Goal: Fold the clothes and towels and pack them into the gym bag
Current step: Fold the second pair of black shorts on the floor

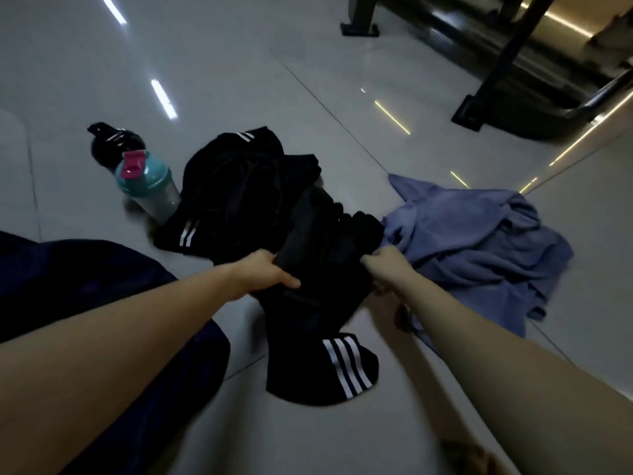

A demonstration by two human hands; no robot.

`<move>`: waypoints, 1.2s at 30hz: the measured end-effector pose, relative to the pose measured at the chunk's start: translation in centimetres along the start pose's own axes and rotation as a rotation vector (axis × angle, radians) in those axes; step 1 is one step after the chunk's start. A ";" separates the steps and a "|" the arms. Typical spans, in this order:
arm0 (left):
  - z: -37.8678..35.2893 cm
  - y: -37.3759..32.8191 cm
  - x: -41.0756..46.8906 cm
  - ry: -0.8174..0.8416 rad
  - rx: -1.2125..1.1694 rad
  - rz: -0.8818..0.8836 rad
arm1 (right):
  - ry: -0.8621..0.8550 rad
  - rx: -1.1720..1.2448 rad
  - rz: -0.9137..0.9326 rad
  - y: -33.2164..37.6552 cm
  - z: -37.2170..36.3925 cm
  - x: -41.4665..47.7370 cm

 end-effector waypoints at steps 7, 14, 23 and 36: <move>2.6 6.1 -3.6 0.029 0.746 0.312 | 0.051 -0.262 0.110 1.5 -5.7 0.8; 5.0 1.1 -2.9 -0.357 0.669 -0.012 | 0.349 -0.499 0.163 3.7 -9.5 -3.5; 0.5 3.6 -0.9 -0.241 0.834 0.058 | -0.097 -0.352 0.064 0.4 -2.5 -1.1; 4.1 1.0 -7.0 -0.638 0.670 -0.134 | 0.274 0.248 -0.046 -0.1 -6.6 -4.8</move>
Point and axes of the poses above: each hand's wrist, its own x-axis towards the middle knuckle, its own z-axis out of the back of the hand, y = z × x, the point moved 7 cm from there along x, towards the middle knuckle, and after that the axes turned 4 degrees about y, right-handed, at the moved point
